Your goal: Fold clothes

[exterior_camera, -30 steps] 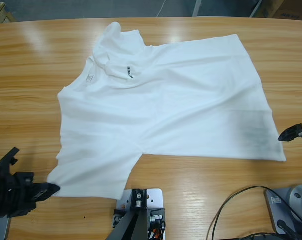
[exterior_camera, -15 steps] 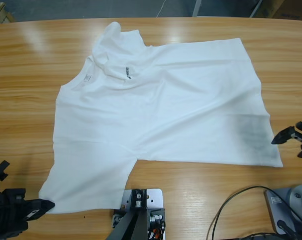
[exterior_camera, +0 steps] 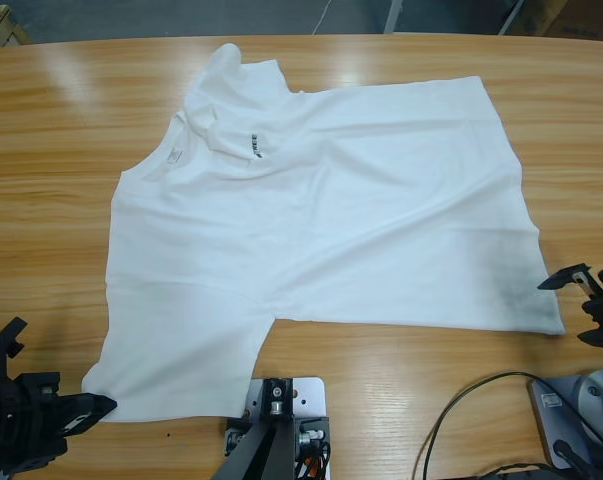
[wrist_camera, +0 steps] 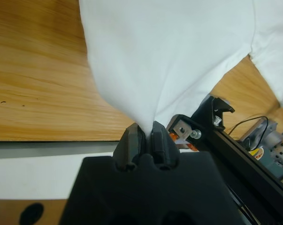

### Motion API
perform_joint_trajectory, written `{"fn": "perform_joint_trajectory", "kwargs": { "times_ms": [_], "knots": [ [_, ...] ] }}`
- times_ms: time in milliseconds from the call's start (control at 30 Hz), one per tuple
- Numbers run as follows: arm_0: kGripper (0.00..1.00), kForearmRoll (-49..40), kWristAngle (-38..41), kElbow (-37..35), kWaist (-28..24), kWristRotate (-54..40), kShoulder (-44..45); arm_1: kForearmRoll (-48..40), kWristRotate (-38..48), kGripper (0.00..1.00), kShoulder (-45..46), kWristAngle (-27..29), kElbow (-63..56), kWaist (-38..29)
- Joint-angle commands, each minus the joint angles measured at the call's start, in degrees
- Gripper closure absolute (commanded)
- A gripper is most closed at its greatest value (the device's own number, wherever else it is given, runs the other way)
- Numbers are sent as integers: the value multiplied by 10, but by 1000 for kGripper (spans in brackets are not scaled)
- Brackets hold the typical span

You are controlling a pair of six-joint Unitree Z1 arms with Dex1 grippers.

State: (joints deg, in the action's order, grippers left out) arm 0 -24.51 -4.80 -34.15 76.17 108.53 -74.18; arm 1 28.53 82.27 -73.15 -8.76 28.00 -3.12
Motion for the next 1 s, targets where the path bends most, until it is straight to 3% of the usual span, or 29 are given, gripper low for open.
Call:
{"fn": "perform_joint_trajectory", "kwargs": {
  "times_ms": [33,167,233,400,733,1000],
  "knots": [
    [1000,-9,-6,-1,6,-12,-18,-72,146,220,25,8,-64,-21],
    [1000,-9,-7,3,6,-16,-20,-122,186,250,76,30,-100,-61],
    [1000,-9,-6,5,6,-17,-25,-122,202,338,108,36,-103,-69],
    [1000,-4,-2,-4,5,-23,-49,-118,356,349,123,75,-103,-174],
    [1000,1,0,-4,4,-24,-57,-89,419,347,94,69,-102,-245],
    [1000,1,6,-1,1,-27,-54,-159,430,365,56,72,-134,-255]
  ]
}}
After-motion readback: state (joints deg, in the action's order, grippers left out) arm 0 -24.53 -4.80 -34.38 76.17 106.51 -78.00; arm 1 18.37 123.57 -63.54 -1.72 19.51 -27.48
